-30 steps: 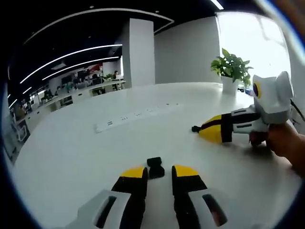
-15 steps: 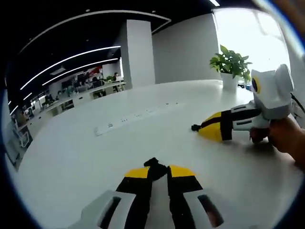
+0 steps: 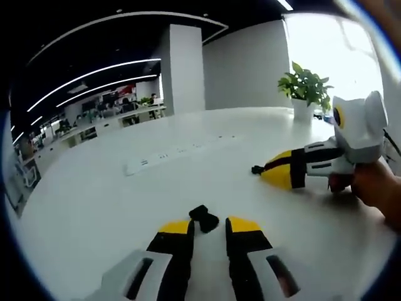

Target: Snap the two parts of the plastic buckle together until the buckle closes and remains connected.

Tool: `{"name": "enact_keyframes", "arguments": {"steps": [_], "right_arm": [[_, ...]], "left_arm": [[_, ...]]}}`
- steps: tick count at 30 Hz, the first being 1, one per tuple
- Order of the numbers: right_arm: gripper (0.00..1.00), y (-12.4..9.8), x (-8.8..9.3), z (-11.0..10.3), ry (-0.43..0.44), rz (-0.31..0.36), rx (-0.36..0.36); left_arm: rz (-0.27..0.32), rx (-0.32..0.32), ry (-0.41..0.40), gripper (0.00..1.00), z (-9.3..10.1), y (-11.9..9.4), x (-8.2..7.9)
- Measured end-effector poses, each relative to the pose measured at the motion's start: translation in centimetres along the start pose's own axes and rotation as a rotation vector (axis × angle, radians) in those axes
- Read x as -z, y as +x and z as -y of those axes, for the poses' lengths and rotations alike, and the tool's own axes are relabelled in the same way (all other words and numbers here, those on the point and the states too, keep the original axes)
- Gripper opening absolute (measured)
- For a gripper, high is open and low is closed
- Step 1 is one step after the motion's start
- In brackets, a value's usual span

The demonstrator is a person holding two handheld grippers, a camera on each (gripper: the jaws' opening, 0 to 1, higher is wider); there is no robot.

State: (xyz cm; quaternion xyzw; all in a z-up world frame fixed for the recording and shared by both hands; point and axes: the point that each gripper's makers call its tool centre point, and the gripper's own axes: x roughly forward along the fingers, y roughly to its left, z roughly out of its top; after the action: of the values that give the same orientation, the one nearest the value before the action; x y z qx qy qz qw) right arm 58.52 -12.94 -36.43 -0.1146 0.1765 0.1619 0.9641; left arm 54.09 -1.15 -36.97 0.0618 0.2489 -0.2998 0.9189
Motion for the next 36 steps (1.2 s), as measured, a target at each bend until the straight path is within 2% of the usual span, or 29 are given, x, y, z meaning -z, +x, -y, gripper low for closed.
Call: {"name": "enact_keyframes", "arguments": {"steps": [4,7,8,9,13,17,19,23,29,30,32,36], "right_arm": [[0.12,-0.2,0.0,-0.1,-0.002,0.0,-0.001],[0.12,-0.5,0.1,-0.3,-0.002,0.0,-0.001],[0.12,-0.4,0.1,-0.2,-0.003,-0.001,-0.001],[0.12,-0.1,0.0,0.0,-0.004,-0.001,-0.001],[0.12,0.2,-0.1,0.2,-0.006,-0.001,0.0],[0.12,-0.1,0.0,0.0,-0.004,0.0,-0.002],[0.12,-0.3,0.1,-0.2,-0.004,0.0,-0.002],[0.12,0.0,0.0,0.0,-0.005,-0.001,-0.002],[0.12,-0.6,0.1,-0.4,-0.007,-0.001,-0.002],[0.12,-0.7,0.1,-0.4,-0.007,-0.001,-0.002],[0.12,-0.8,0.2,-0.5,-0.008,-0.001,-0.002],[0.12,-1.0,0.2,-0.6,-0.008,-0.001,-0.002]], "left_arm": [[0.008,0.01,-0.037,0.36,-0.2,0.7,-0.6],[-0.012,0.001,-0.045,0.31,-0.6,1.6,-0.5],[-0.02,-0.032,0.026,0.29,-0.9,1.5,-0.5],[0.002,-0.046,0.048,0.27,-1.0,1.5,-0.9],[-0.001,-0.047,0.048,0.26,-1.3,0.7,-0.6],[-0.005,-0.053,0.092,0.19,-1.4,0.0,-0.2],[-0.008,-0.022,0.067,0.19,-1.1,0.1,0.0],[-0.007,-0.003,0.042,0.19,-1.1,0.7,0.3],[-0.009,-0.012,0.006,0.19,-1.8,1.6,0.1],[-0.006,-0.013,0.004,0.19,-1.2,1.1,0.2],[-0.005,-0.013,-0.001,0.19,-2.0,1.6,0.1],[-0.005,-0.02,0.009,0.13,-1.9,1.4,0.2]]}}
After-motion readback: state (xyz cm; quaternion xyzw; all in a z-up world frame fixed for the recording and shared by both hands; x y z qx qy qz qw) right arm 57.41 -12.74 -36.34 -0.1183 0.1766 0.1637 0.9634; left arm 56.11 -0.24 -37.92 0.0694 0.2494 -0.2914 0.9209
